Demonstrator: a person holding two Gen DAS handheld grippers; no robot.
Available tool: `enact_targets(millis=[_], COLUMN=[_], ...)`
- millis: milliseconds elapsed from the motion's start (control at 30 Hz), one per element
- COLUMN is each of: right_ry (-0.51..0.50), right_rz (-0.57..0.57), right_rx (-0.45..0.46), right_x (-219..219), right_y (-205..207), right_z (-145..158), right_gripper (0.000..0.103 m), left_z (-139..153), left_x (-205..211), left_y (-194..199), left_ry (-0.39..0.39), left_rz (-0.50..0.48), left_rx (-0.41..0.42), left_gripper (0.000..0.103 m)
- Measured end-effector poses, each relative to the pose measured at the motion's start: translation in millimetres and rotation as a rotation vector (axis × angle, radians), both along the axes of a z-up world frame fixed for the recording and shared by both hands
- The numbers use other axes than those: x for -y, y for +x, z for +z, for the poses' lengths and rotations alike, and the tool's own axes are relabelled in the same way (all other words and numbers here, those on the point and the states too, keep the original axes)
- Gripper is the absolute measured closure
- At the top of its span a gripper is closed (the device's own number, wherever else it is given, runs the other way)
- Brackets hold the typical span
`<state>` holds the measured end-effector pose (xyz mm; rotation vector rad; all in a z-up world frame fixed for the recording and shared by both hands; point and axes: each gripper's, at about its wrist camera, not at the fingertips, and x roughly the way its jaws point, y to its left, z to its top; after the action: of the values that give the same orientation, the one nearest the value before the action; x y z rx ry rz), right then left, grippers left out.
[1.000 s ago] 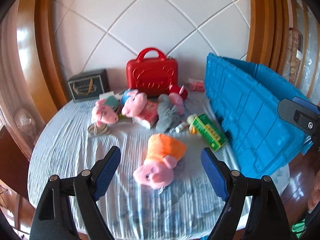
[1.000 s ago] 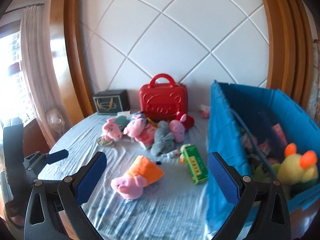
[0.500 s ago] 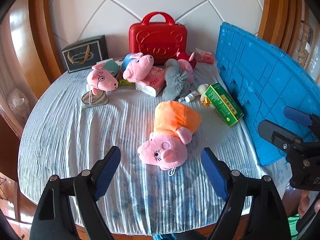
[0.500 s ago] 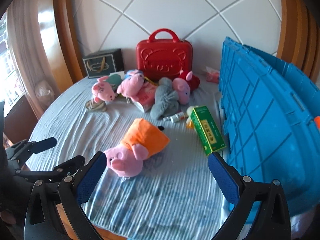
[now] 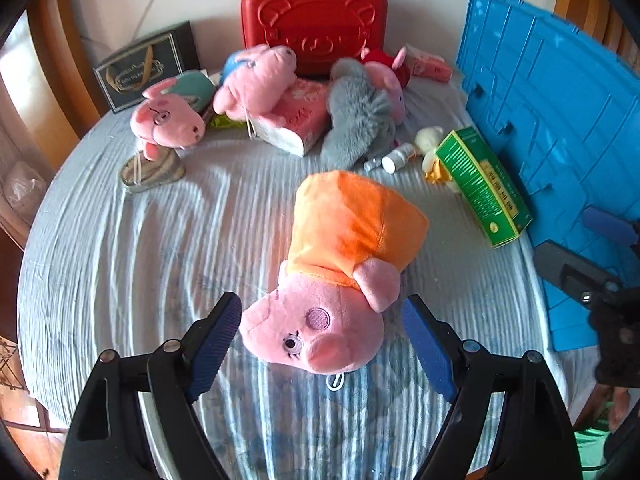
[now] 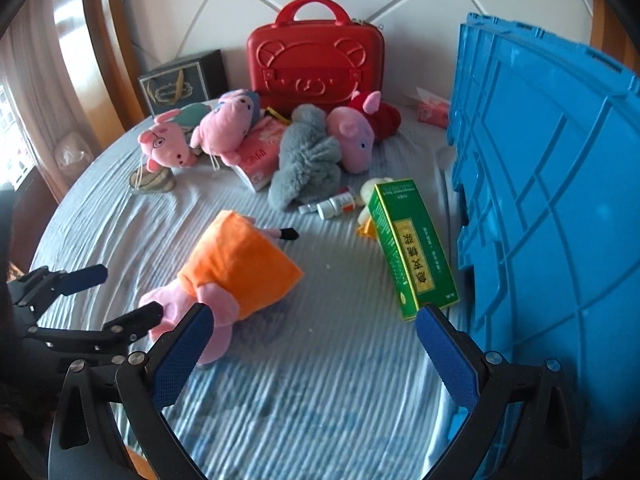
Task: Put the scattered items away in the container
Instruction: 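Grasp the pink pig in orange hood with the left tool and lift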
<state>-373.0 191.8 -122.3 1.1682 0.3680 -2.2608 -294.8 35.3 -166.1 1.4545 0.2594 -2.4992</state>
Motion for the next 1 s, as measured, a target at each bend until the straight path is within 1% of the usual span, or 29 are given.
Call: enact_targets(millis=[100, 300, 367, 400, 467, 533, 667, 733, 800, 833, 867, 900, 967, 1000], right_ry=[0.027, 0.059, 0.068, 0.075, 0.087, 0.097, 0.110, 0.127, 0.151, 0.167, 0.178, 0.177, 0.161, 0.180], right_rz=[-0.001, -0.044, -0.054, -0.062, -0.076, -0.089, -0.122, -0.129, -0.131, -0.132, -0.128, -0.118, -0.121, -0.130], right_rx=[0.003, 0.023, 0.025, 0.026, 0.030, 0.038, 0.022, 0.023, 0.006, -0.016, -0.029, -0.034, -0.028, -0.021], right_x=[1.8, 7.9, 11.6, 13.9, 19.2, 24.8, 30.5, 33.8, 37.9, 40.3, 42.7, 43.6, 41.3, 42.0], right_y=[-9.1, -29.9, -35.7, -39.9, -49.0, -60.4, -80.2, -90.6, -97.8, -101.4, -103.8, -107.7, -117.3, -123.9], right_z=[-5.4, -18.9, -22.4, -25.1, -31.0, -38.6, -49.5, -58.7, -66.2, -69.7, -72.2, -74.9, -80.2, -86.8], right_gripper=[0.000, 0.000, 0.000, 0.000, 0.000, 0.000, 0.000, 0.000, 0.000, 0.000, 0.000, 0.000, 0.000, 0.000], left_z=[-19.8, -53.6, -63.7, -67.5, -72.6, -71.9, -57.4, -49.3, -46.9, -48.2, -51.5, -54.7, -58.1, -58.7], left_x=[-0.2, 3.7, 7.3, 8.6, 10.1, 12.8, 25.9, 29.2, 27.9, 27.1, 27.3, 30.2, 37.3, 37.2], left_y=[-18.0, -54.7, -65.1, -69.8, -76.4, -83.1, -101.7, -113.3, -125.9, -130.7, -134.5, -137.1, -137.3, -136.9], left_ry=[0.003, 0.000, 0.029, 0.061, 0.084, 0.068, 0.032, -0.009, -0.016, -0.003, -0.008, 0.003, 0.072, 0.076], left_rz=[-0.019, -0.062, -0.080, -0.098, -0.127, -0.137, -0.108, -0.102, -0.131, -0.148, -0.146, -0.134, -0.123, -0.120], left_rx=[0.041, 0.111, 0.127, 0.125, 0.114, 0.075, 0.002, -0.026, -0.010, 0.006, 0.032, 0.045, 0.043, 0.049], left_gripper=[0.021, 0.021, 0.021, 0.021, 0.020, 0.020, 0.020, 0.020, 0.020, 0.020, 0.021, 0.021, 0.018, 0.018])
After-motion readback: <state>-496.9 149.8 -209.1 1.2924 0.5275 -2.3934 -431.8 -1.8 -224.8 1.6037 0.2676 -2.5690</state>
